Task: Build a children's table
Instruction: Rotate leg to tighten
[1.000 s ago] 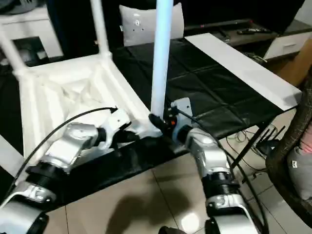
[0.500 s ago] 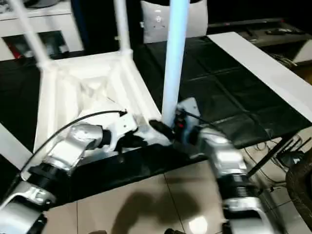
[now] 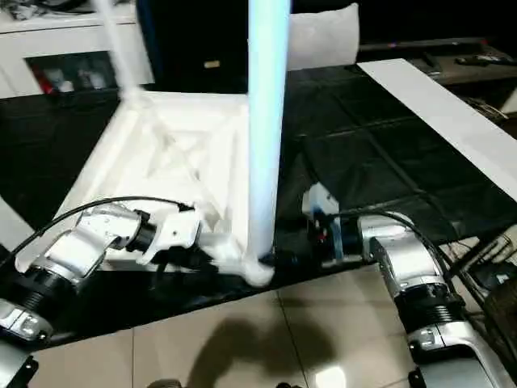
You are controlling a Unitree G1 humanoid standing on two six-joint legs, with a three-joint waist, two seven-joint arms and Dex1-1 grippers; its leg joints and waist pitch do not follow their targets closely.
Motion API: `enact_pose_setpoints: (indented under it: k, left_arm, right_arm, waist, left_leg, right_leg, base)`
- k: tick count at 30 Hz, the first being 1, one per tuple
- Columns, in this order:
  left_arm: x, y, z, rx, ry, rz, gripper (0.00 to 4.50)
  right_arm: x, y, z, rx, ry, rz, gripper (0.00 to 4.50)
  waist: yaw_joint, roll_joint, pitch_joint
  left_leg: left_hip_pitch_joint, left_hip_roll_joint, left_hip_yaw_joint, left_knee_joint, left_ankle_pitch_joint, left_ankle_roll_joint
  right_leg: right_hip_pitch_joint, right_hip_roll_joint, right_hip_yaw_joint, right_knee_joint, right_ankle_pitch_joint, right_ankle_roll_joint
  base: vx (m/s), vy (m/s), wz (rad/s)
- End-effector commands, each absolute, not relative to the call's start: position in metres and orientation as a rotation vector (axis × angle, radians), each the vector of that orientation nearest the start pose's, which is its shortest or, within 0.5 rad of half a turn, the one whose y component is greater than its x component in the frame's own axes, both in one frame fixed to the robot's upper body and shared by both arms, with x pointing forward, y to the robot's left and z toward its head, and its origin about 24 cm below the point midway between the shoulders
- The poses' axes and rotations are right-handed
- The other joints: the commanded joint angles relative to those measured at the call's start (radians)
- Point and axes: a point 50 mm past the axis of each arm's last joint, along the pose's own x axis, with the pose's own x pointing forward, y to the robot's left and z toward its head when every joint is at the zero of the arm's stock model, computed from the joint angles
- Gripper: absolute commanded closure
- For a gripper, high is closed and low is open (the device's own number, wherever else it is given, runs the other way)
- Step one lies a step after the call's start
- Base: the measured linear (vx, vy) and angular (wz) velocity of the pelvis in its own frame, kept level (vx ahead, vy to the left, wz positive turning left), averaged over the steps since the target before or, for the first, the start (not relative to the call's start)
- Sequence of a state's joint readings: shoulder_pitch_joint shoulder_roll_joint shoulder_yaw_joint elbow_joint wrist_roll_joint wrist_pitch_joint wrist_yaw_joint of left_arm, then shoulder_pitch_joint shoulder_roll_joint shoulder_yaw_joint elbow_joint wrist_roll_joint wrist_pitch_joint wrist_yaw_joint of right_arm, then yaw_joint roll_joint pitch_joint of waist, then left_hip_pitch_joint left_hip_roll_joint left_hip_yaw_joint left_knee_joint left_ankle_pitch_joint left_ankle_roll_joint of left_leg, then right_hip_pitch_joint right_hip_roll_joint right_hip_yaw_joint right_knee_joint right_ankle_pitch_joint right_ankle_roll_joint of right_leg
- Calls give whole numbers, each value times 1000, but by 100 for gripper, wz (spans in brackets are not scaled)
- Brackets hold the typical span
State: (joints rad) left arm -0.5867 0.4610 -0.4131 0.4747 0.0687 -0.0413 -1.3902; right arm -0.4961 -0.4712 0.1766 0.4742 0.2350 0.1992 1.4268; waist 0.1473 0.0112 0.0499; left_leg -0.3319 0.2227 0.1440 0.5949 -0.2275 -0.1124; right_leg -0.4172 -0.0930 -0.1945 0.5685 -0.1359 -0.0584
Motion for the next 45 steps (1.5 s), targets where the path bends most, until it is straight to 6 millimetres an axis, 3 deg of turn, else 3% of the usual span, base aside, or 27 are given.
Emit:
enact_pose_setpoints:
  k: [1,6,10,13,19,25,28,32,35,37,38,39,40,41,42,43,44,45]
  left_arm:
    - [286,118,54,729,465,-1780,450]
    - [285,117,55,738,464,-1810,450]
    - [284,115,55,740,456,-1826,450]
    - [284,114,55,738,453,-1836,450]
    - [284,114,54,727,456,-1830,450]
    - [283,116,52,676,470,-1812,450]
    - [282,115,52,613,466,-1787,450]
    - [283,109,56,515,453,-1702,450]
    - [283,101,56,458,453,-1624,450]
    - [283,90,56,413,440,-1557,450]
    - [283,86,56,402,436,-1539,450]
    - [283,83,56,395,432,-1525,450]
    - [284,72,55,372,431,-1472,450]
    - [284,72,55,372,431,-1472,450]
    - [286,65,54,361,428,-1433,450]
    - [287,61,53,354,425,-1408,450]
    - [287,58,53,350,424,-1391,450]
    - [291,51,53,344,410,-1334,450]
  right_arm:
    - [295,-167,71,-87,409,1518,79]
    - [298,-160,73,-84,399,1571,123]
    - [298,-155,75,-62,396,1622,155]
    - [295,-153,74,-33,417,1672,175]
    - [294,-152,73,-11,420,1690,230]
    - [288,-152,70,24,425,1698,238]
    - [288,-153,69,63,396,1659,239]
    - [298,-150,64,73,348,1444,239]
    - [310,-142,61,99,304,1219,242]
    - [316,-131,58,105,280,1093,243]
    - [318,-128,57,102,276,1064,243]
    - [319,-125,56,100,274,1041,243]
    - [324,-115,55,120,269,960,243]
    - [324,-115,55,120,269,960,243]
    - [328,-110,54,136,266,895,243]
    - [331,-107,53,145,266,844,243]
    - [333,-105,53,152,267,806,243]
    - [339,-103,52,158,266,717,243]
  waist:
    - [-6,-5,-76]
    - [-8,-9,-69]
    - [-10,-11,-70]
    - [-10,-15,-73]
    - [-8,-13,-76]
    - [-6,-15,-75]
    - [-6,-16,-75]
    - [-14,-18,-71]
    - [-34,-20,-63]
    - [-66,-19,-56]
    - [-76,-18,-56]
    - [-91,-14,-54]
    - [-112,-10,-55]
    - [-120,1,-54]
    - [-137,12,-57]
    - [-149,14,-54]
    - [-147,14,-54]
    - [-157,-1,-47]
  left_leg:
    - [-12,19,17,-57,-38,107]
    - [-10,11,19,-59,-96,75]
    - [-10,5,21,-57,-101,77]
    - [-14,7,20,-57,-81,84]
    - [-14,13,18,-57,-52,90]
    - [-16,9,19,-57,-52,86]
    - [-16,11,20,-57,-52,87]
    - [-16,8,21,-58,-62,79]
    - [-14,-5,21,-58,-111,49]
    - [-16,-12,16,-53,-162,39]
    - [-17,-11,15,-51,-171,34]
    - [-10,-17,14,-44,-202,37]
    - [-15,-12,10,-44,-226,46]
    - [-9,-1,7,-47,-249,50]
    - [-11,30,-9,-60,-309,54]
    - [-24,73,-28,-91,-389,54]
    - [-20,85,-35,-102,-427,47]
    - [-3,66,-23,-95,-462,36]
  right_leg:
    - [79,-64,76,-55,-304,-97]
    - [75,-62,76,-71,-418,-53]
    - [74,-59,75,-79,-463,-20]
    - [76,-57,78,-71,-432,-26]
    - [75,-59,83,-59,-366,-63]
    - [76,-59,83,-63,-392,-45]
    - [75,-60,83,-62,-386,-51]
    - [74,-59,81,-67,-415,-42]
    - [74,-58,68,-88,-527,13]
    - [73,-55,45,-112,-610,71]
    - [74,-54,39,-116,-616,81]
    - [71,-50,22,-134,-646,112]
    - [82,-49,5,-143,-638,125]
    - [85,-50,-5,-151,-629,122]
    - [104,-58,-11,-141,-570,108]
    - [121,-61,9,-95,-478,79]
    - [123,-64,24,-76,-447,65]
    - [104,-69,37,-89,-480,53]
  base:
    - [0,0,0]
    - [0,0,0]
    - [0,0,0]
    - [0,0,0]
    - [0,0,0]
    - [0,0,0]
    - [0,0,0]
    - [0,0,0]
    - [0,0,0]
    - [0,0,0]
    - [-56,19,-13]
    - [0,0,0]
    - [0,0,0]
    - [0,0,0]
    - [0,0,0]
    - [0,0,0]
    - [0,0,0]
    - [0,0,0]
